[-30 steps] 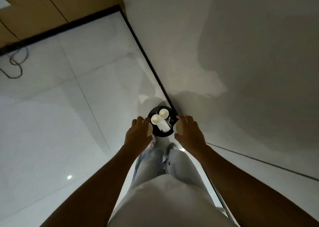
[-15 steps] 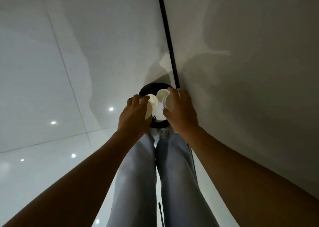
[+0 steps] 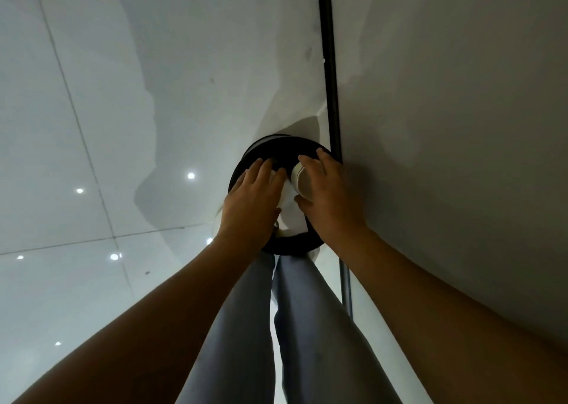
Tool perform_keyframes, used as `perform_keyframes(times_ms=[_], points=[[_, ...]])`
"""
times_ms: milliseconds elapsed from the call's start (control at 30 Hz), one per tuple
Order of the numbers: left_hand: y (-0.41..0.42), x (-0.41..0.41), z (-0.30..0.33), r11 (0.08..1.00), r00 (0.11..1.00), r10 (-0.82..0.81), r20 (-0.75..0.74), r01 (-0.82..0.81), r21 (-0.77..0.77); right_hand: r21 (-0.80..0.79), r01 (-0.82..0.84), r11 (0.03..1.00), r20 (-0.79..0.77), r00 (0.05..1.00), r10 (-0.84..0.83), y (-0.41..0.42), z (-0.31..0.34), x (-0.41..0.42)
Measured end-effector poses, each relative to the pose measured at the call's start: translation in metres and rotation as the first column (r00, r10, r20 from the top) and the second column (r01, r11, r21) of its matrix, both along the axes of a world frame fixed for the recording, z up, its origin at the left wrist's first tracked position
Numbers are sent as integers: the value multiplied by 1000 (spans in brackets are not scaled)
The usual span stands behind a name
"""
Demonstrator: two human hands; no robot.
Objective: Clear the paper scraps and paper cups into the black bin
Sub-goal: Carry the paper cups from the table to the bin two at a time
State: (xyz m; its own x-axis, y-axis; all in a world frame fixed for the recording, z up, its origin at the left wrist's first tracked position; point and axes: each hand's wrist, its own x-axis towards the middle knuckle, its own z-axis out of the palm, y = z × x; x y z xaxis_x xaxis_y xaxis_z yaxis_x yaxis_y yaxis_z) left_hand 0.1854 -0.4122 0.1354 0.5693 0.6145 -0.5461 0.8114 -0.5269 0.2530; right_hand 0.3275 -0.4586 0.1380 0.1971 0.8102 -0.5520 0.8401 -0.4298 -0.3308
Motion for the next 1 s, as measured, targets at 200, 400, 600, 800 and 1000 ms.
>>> perform_keyframes(times_ms=[200,400,600,800,1000], points=[[-4,-5,-17,998,1000,16,21,-15,-64,-26,-78,997,41,996,79,-7,-11,2],[-12,-29,70,973,976,214,37,-210,-99,-43,-82,996,67,994,85,-5,54,-7],[-20,-58,228,950,952,307,-18,-307,-60,-99,-260,961,30,964,264,20,215,-33],[-40,-83,375,843,843,537,17,-538,15,-2,-492,870,-16,870,492,39,373,-77],[-81,-150,461,682,688,725,21,-722,116,18,-676,737,5,737,676,34,466,-161]])
